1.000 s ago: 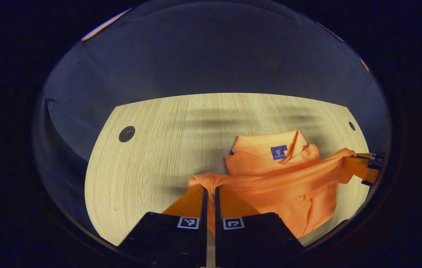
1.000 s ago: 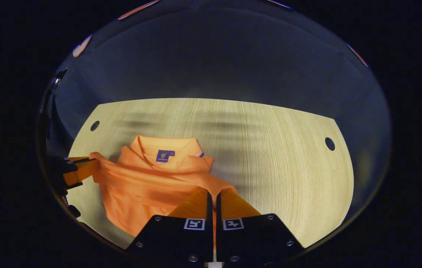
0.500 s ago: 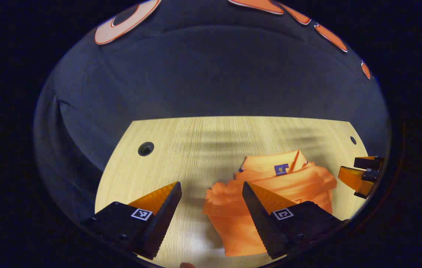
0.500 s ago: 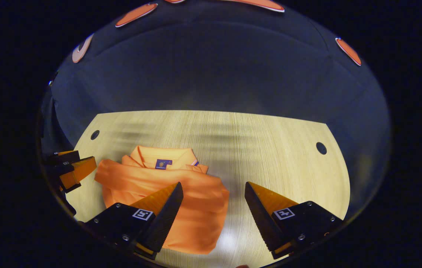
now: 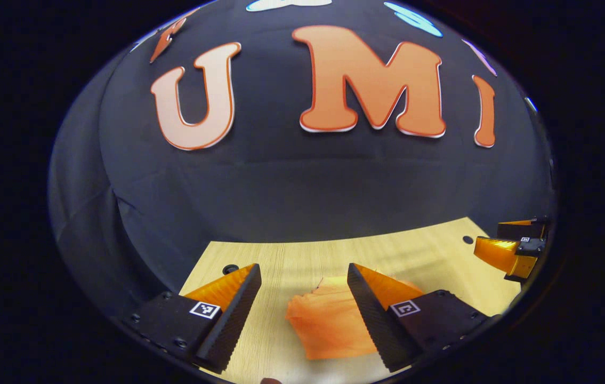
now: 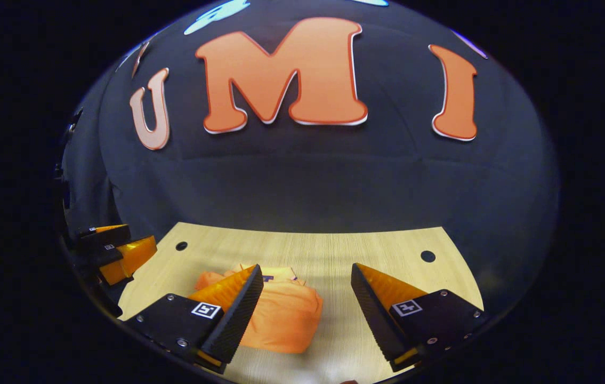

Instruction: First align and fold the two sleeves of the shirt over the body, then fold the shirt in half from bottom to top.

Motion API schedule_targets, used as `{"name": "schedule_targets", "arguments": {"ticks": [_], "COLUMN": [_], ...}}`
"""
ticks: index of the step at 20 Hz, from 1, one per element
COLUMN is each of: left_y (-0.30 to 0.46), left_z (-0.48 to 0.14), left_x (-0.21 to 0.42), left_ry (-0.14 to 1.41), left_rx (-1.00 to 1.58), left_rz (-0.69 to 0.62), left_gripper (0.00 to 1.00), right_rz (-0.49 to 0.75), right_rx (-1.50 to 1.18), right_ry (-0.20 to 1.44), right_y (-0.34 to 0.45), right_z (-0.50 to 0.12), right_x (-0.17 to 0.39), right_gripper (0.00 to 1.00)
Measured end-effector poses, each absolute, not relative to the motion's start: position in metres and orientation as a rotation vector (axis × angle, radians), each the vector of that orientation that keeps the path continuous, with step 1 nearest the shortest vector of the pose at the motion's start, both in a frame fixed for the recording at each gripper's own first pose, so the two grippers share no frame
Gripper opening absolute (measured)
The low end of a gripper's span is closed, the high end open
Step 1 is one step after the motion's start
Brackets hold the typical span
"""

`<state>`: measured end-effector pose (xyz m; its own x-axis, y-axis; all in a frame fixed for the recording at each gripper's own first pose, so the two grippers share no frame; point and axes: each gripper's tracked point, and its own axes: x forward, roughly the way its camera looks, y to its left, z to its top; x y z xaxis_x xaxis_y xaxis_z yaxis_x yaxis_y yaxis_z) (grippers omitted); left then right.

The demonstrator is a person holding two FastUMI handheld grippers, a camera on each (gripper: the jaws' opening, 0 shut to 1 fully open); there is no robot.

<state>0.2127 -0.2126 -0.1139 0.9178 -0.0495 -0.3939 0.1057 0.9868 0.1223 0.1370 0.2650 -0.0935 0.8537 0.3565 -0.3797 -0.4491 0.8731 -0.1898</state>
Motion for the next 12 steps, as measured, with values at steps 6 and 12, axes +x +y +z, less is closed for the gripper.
{"name": "schedule_targets", "arguments": {"ticks": [6, 12], "left_y": [-0.216, -0.206], "left_z": [-0.069, -0.042], "left_x": [0.152, 0.111], "left_ry": [0.298, 0.214], "left_rx": [0.041, 0.06], "left_rz": [-0.014, -0.006], "left_gripper": [1.0, 1.0], "right_rz": [0.505, 0.516], "right_rx": [-0.255, -0.249], "right_ry": [0.205, 0.128], "right_y": [0.23, 0.221], "right_z": [-0.053, -0.039], "right_x": [0.087, 0.04], "right_gripper": [1.0, 1.0]}}
